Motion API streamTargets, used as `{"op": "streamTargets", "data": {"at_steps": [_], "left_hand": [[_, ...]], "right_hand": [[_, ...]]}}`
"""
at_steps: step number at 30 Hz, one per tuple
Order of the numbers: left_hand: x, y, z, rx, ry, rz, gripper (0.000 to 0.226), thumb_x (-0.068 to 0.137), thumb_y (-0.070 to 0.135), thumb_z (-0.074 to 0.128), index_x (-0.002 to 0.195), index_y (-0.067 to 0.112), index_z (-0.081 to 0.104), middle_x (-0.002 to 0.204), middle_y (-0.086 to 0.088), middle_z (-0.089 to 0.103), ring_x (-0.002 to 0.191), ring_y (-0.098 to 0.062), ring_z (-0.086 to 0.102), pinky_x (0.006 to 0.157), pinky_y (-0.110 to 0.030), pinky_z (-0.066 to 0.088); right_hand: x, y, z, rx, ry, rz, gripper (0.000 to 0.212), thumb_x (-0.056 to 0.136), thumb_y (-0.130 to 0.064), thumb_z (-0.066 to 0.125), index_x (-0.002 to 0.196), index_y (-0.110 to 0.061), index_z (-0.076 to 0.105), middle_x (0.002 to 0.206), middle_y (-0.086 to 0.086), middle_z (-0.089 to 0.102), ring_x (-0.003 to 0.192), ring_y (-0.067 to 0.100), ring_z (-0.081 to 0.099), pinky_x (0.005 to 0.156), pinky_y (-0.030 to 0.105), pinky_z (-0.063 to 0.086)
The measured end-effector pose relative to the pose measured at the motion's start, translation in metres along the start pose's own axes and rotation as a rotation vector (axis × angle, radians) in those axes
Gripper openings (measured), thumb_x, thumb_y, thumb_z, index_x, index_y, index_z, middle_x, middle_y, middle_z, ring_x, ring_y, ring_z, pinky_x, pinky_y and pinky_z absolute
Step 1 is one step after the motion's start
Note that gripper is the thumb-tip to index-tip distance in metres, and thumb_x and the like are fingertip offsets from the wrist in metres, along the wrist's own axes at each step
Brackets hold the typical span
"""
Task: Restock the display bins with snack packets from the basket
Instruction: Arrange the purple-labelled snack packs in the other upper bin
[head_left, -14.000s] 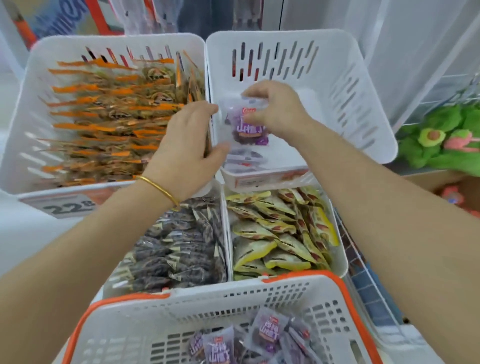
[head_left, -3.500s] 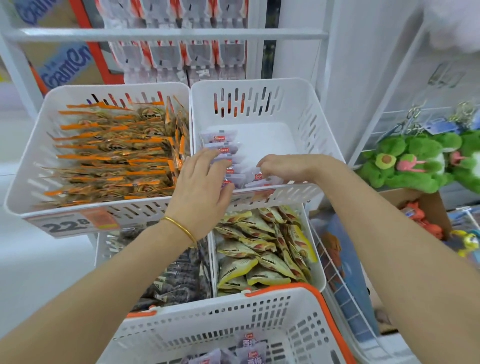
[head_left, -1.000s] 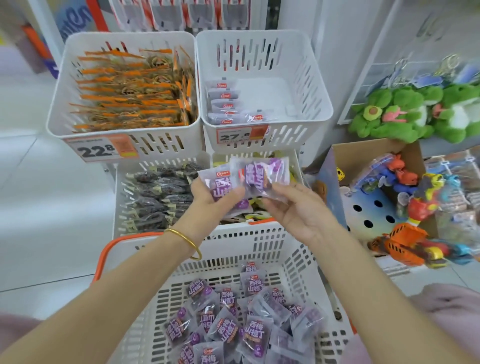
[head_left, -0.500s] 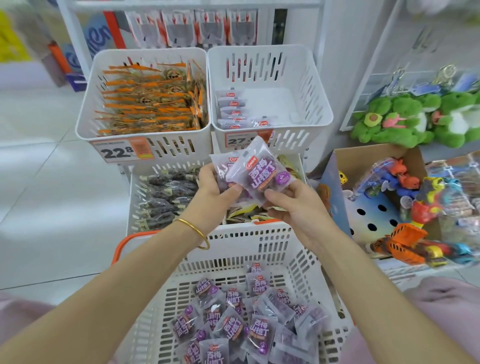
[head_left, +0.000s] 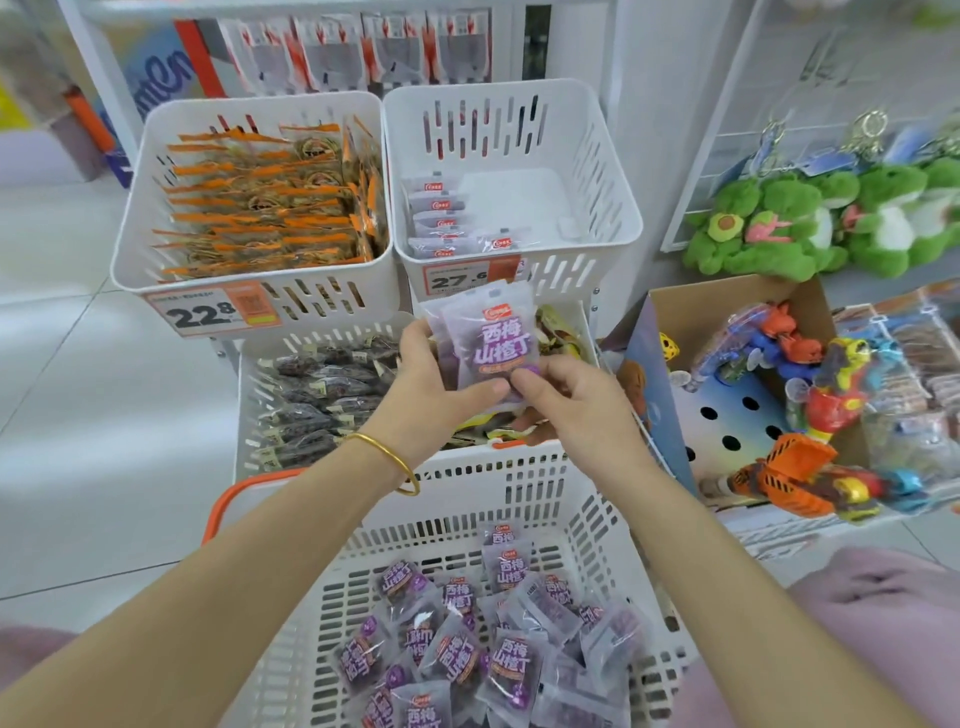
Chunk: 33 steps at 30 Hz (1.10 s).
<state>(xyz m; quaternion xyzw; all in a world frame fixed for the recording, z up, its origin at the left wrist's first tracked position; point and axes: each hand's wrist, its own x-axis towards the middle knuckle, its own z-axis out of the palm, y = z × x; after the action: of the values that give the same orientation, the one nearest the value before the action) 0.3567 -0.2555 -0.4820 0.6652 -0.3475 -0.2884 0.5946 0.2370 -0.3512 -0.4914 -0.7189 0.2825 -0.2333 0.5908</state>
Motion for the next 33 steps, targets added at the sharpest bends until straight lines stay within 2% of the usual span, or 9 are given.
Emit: {"op": "streamTargets", "data": {"at_steps": [3,5,8,10,16,20,23,28,33], "left_hand": [[0.006,0.002,-0.003,0.075,-0.025,0.019,0.063,0.079,-0.001,0.069,0.122,0.022,0.029,0.110,0.016,0.053,0.101,0.005,0.054,0.087,-0.018,0.049],[0.011,0.004,-0.004,0.098,-0.062,0.039,0.062,0.080,-0.004,0.067,0.120,0.024,0.029,0.108,0.016,0.052,0.096,0.008,0.055,0.084,-0.016,0.050],[0.017,0.007,-0.002,0.155,-0.169,0.099,0.067,0.079,-0.010,0.065,0.126,0.020,0.028,0.111,0.015,0.051,0.095,0.015,0.055,0.081,-0.012,0.049],[0.026,0.008,-0.003,0.167,-0.214,0.119,0.073,0.078,-0.012,0.065,0.127,0.024,0.024,0.113,0.014,0.051,0.096,0.015,0.056,0.082,-0.013,0.049],[0.076,0.045,-0.005,0.329,-0.112,0.273,0.071,0.076,0.002,0.073,0.130,0.016,0.028,0.117,0.005,0.053,0.101,0.002,0.056,0.087,-0.014,0.047],[0.132,0.058,-0.023,0.565,0.040,0.345,0.081,0.076,0.022,0.076,0.141,0.012,0.028,0.138,-0.005,0.041,0.122,-0.018,0.045,0.106,-0.033,0.038],[0.155,0.045,-0.038,0.840,0.040,0.318,0.062,0.084,0.030,0.067,0.136,0.012,0.039,0.136,-0.008,0.043,0.126,-0.023,0.041,0.103,-0.022,0.029],[0.163,0.027,-0.046,1.199,0.001,0.395,0.062,0.091,0.053,0.034,0.125,0.006,0.054,0.142,-0.013,0.043,0.136,-0.028,0.032,0.113,-0.032,0.017],[0.165,0.017,-0.044,1.356,0.022,0.439,0.057,0.091,0.046,0.028,0.111,0.008,0.064,0.133,-0.017,0.053,0.128,-0.033,0.044,0.110,-0.044,0.029]], "right_hand": [[0.006,0.000,-0.005,-0.322,0.095,-0.095,0.027,0.096,-0.033,0.050,0.089,-0.011,0.063,0.080,0.004,0.064,0.072,0.018,0.063,0.066,0.037,0.054],[0.011,-0.007,-0.010,-0.294,0.199,-0.140,0.024,0.090,-0.037,0.058,0.104,-0.018,0.058,0.099,-0.005,0.062,0.091,0.013,0.061,0.077,0.027,0.050],[0.029,-0.026,-0.027,0.060,-0.086,-0.057,0.065,0.076,-0.023,0.075,0.130,-0.032,0.040,0.124,-0.012,0.053,0.105,0.007,0.061,0.082,0.021,0.051],[0.043,-0.039,-0.040,0.018,-0.309,-0.009,0.076,0.073,-0.010,0.077,0.134,-0.033,0.039,0.123,-0.009,0.059,0.097,0.005,0.066,0.072,0.022,0.054],[0.097,-0.082,-0.056,-0.094,-0.248,-0.098,0.047,0.072,0.003,0.076,0.101,-0.025,0.052,0.091,0.002,0.063,0.069,0.013,0.066,0.051,0.028,0.056],[0.158,-0.106,-0.063,-0.211,0.065,-0.275,0.048,0.074,0.000,0.076,0.104,-0.023,0.047,0.088,-0.009,0.056,0.073,0.011,0.062,0.062,0.038,0.059],[0.208,-0.093,-0.061,-0.441,0.182,-0.312,0.047,0.074,-0.009,0.077,0.107,-0.026,0.049,0.090,-0.012,0.057,0.083,0.018,0.061,0.077,0.043,0.055],[0.257,-0.050,-0.040,-0.637,0.002,-0.266,0.044,0.078,-0.009,0.074,0.116,-0.014,0.051,0.115,0.001,0.056,0.096,0.022,0.058,0.081,0.030,0.046],[0.260,-0.039,-0.041,-0.515,-0.251,0.121,0.045,0.092,-0.015,0.049,0.136,-0.023,0.043,0.134,-0.002,0.042,0.113,0.021,0.049,0.074,0.034,0.051]]}}
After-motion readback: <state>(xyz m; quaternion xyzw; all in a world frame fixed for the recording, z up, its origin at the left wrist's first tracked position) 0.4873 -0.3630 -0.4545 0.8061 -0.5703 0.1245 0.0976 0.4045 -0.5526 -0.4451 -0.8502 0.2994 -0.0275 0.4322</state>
